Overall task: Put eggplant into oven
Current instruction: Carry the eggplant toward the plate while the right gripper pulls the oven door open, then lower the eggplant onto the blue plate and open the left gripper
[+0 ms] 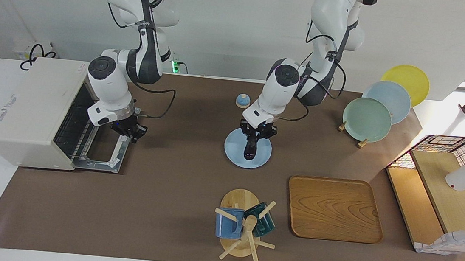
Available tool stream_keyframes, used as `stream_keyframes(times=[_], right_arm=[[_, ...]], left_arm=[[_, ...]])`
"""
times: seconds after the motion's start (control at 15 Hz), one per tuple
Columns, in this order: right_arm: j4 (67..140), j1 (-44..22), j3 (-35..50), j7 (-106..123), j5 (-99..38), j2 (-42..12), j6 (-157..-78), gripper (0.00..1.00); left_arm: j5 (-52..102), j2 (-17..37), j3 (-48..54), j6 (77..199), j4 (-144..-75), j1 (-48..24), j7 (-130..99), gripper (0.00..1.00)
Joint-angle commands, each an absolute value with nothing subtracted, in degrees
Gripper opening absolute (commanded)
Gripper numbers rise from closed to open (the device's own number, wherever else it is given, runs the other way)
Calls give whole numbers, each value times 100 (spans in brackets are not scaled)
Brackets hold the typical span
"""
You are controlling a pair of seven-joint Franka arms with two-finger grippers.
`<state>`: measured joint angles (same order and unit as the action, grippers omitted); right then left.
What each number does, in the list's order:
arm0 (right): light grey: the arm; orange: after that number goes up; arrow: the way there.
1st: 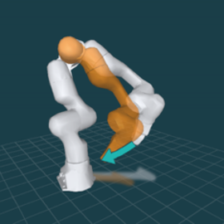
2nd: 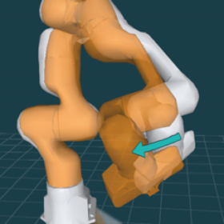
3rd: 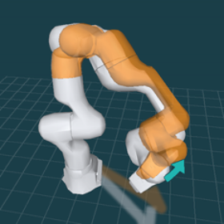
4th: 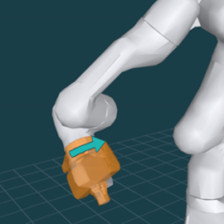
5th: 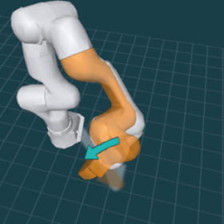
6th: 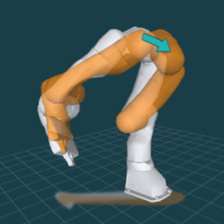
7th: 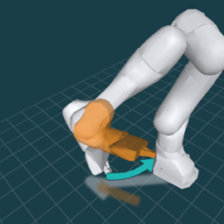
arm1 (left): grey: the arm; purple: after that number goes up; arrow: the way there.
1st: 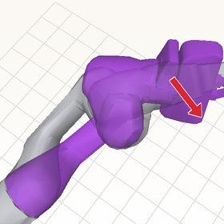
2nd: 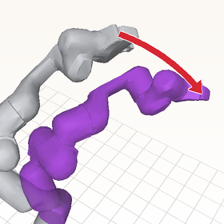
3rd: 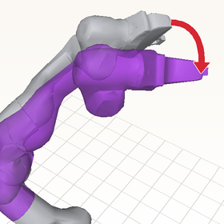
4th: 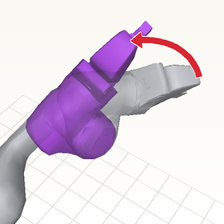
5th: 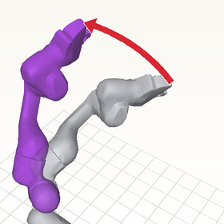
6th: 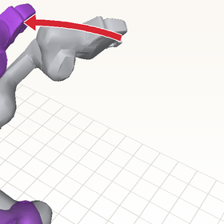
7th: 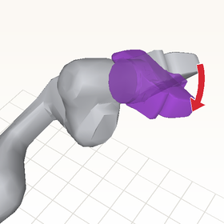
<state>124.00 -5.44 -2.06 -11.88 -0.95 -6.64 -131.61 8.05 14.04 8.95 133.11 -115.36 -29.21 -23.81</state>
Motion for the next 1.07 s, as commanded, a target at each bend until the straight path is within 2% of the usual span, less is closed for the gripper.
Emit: stream_keyframes(times=[0.0, 0.07, 0.13, 0.2, 0.27, 0.4, 0.67, 0.87, 1.0], right_arm=[[12252, -773, -255, -1318, -220, -765, -13078, 36], [12252, -808, -255, -1318, -220, -765, -13078, 41], [12243, -809, -255, -1318, -220, -756, -13078, 54], [12243, -809, -255, -1301, -220, -765, -13078, 74], [12243, -809, -255, -1283, -220, -765, -13069, 94], [12243, -809, -255, -1266, -220, -756, -13061, 100], [12200, -817, -194, -1265, -263, -704, -12956, 100], [11472, -1045, 176, -1589, -369, -773, -12411, 100], [11137, -1395, 211, -1870, -648, -913, -12366, 100]], left_arm=[[905, 1397, 791, 13544, -11698, -3067, -2417, 0], [905, 1406, 791, 13544, -11698, -3059, -2400, 0], [897, 1406, 782, 13527, -11698, -3041, -2373, 9], [896, 1406, 782, 13492, -11672, -3024, -2373, 69], [896, 1398, 782, 13465, -11654, -3015, -2364, 100], [896, 1293, 765, 13229, -11585, -2884, -2199, 100], [896, 1143, 765, 11658, -10524, -2059, -1470, 100], [835, 1143, 738, 10717, -9662, -1330, -750, 100], [643, 1020, 712, 10486, -9484, -907, -266, 100]])
